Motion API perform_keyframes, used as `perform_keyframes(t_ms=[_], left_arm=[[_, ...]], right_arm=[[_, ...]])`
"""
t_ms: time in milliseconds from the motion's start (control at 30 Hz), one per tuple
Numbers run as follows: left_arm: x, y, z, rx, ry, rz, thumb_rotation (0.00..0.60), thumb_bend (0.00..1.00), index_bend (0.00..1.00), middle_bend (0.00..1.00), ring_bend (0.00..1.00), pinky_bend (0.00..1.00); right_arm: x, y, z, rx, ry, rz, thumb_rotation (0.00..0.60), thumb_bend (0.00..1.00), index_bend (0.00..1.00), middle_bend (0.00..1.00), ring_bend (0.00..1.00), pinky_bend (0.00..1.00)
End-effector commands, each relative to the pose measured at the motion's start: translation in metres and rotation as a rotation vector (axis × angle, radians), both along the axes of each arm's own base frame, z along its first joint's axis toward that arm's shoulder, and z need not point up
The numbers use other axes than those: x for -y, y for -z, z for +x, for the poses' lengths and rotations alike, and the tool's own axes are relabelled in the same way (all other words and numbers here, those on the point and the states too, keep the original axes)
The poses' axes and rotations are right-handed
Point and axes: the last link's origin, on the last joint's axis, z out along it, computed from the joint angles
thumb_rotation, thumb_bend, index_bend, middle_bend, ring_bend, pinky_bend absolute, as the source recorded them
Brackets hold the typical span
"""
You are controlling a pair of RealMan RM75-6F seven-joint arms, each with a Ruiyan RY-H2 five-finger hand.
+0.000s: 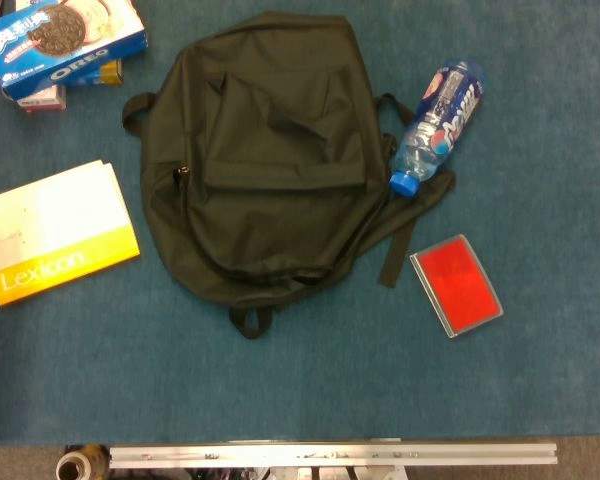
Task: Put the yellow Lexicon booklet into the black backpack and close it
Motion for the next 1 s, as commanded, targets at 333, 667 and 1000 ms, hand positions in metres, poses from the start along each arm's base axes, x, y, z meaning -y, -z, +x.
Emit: perform_keyframes(t_ms=[333,667,1000], left_arm=[[0.003,0.001,-0.001,-0.004,0.007,-0.013,0.600,0.21,0.18,0.19,0.14,0.14],[0.000,0.018,0.002,-0.053,0.020,-0.112,0.600,0.21,0.22,0.20,0.15,0.14],[-0.010,0.052,0.001,-0.074,-0.052,-0.263,0.600,0.21,0.19,0.20,0.15,0.14]], right_arm=[[0.009,-0.004,0.012,0.033,-0.029,0.021,0.600,0.25,0.30,0.42,0.30,0.38],[0.032,-0.006,0.030,0.005,-0.070,0.050,0.600,0.25,0.30,0.42,0.30,0.38],[0.043,0.000,0.035,0.003,-0.089,0.075,0.600,0.25,0.30,0.42,0.30,0.38]])
